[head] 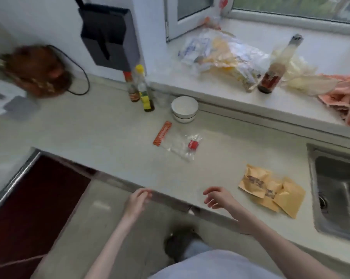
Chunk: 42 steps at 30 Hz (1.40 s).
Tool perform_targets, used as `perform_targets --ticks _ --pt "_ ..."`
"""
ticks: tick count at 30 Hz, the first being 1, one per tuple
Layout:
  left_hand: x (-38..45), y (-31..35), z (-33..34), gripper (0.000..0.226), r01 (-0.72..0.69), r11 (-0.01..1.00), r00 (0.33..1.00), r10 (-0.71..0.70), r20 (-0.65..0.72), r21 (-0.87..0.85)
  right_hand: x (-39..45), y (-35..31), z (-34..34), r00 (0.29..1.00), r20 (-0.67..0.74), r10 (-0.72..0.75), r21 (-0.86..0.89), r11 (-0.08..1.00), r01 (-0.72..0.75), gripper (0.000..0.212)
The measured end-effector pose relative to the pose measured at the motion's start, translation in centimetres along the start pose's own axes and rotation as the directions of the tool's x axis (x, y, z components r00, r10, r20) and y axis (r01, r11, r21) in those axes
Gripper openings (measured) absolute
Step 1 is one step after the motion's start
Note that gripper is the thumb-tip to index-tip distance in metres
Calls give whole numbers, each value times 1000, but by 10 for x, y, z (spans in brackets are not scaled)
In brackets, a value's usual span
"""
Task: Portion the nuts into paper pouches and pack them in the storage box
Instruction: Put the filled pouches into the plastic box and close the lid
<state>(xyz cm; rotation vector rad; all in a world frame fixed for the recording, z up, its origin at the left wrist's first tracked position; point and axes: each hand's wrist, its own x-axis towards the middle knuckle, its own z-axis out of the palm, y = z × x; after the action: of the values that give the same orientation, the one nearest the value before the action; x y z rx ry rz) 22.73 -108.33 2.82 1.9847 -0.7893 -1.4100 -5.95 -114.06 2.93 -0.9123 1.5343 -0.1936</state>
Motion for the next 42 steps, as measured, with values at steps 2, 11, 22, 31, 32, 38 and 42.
perform_targets --ticks 2,11,22,31,32,38,42 --pt "-25 -42 -28 22 36 995 996 -43 -80 -88 1 -14 32 997 63 -40 -100 994 46 28" --pt "-185 -215 -81 21 139 889 883 -311 -352 -437 -48 -15 173 914 364 -178 -449 826 340 28" --pt "-326 -347 -75 21 109 674 679 -587 -441 -730 -71 15 292 864 500 -56 -600 697 393 38" --pt "-292 -362 -128 21 192 611 648 -667 -368 -768 -8 39 309 938 323 125 -707 691 151 31" --pt "-280 -357 -144 22 195 626 646 -661 -381 -755 1 39 307 943 298 146 -715 689 120 31" --pt "-200 -316 -252 25 211 709 675 -604 -424 -673 43 33 295 957 151 247 -745 665 -55 27" --pt "-157 -302 -304 26 231 732 673 -596 -438 -641 56 11 306 956 115 271 -780 620 -82 31"
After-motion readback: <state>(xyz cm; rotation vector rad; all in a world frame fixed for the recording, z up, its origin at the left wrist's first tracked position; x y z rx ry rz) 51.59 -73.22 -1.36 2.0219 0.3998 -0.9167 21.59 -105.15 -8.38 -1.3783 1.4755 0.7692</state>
